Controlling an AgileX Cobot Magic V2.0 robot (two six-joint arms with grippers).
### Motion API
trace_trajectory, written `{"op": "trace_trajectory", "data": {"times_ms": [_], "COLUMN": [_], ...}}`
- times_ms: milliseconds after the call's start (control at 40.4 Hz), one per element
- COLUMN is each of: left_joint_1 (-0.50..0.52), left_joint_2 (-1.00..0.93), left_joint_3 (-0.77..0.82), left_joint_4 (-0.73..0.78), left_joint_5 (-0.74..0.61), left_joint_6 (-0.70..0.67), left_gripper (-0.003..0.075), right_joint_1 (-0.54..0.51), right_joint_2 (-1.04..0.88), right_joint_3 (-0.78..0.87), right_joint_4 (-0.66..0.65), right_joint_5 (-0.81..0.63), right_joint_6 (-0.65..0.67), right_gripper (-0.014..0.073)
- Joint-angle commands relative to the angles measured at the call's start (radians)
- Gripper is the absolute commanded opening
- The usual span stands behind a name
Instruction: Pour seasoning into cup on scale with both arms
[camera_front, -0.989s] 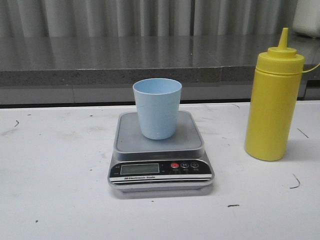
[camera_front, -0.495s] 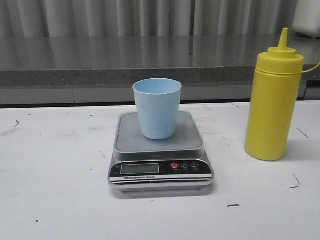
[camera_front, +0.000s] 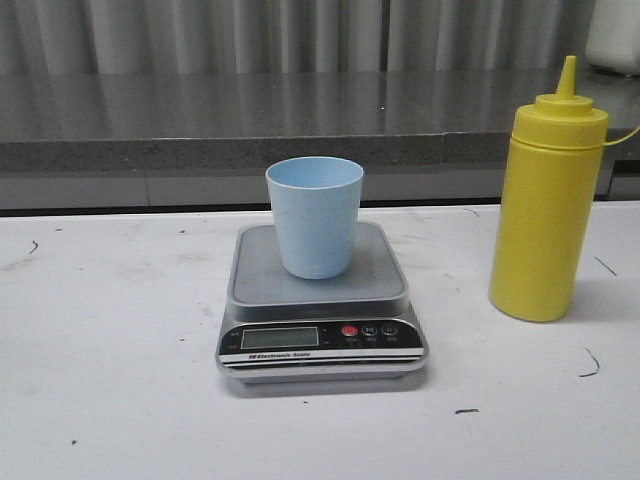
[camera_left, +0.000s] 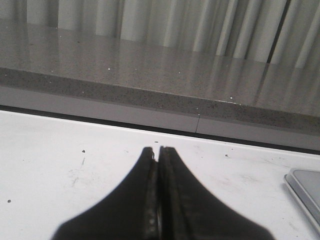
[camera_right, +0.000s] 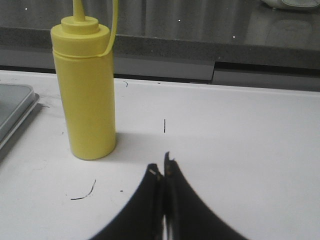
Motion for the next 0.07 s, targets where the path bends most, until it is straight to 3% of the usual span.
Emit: {"op": "trace_trajectory", "data": {"times_ms": [0,49], "left_joint_1": [-0.002,-0.002], "left_joint_2": [-0.016,-0.016], "left_joint_3": [0.024,0.024], "left_joint_4": [-0.006,-0.006], "left_joint_5": [-0.075,-0.075], "left_joint_6": [-0.005,-0.005], "left_gripper": [-0.0020,-0.0020], "right_joint_1": [-0.004,-0.004], "right_joint_2": [-0.017,-0.017], "right_joint_3": [-0.006,-0.006], "right_joint_4": [0.001,0.001], "right_joint_5": [-0.075,-0.075], "right_joint_6": [-0.003,-0.003], "right_gripper": [-0.0060,-0.0060]}}
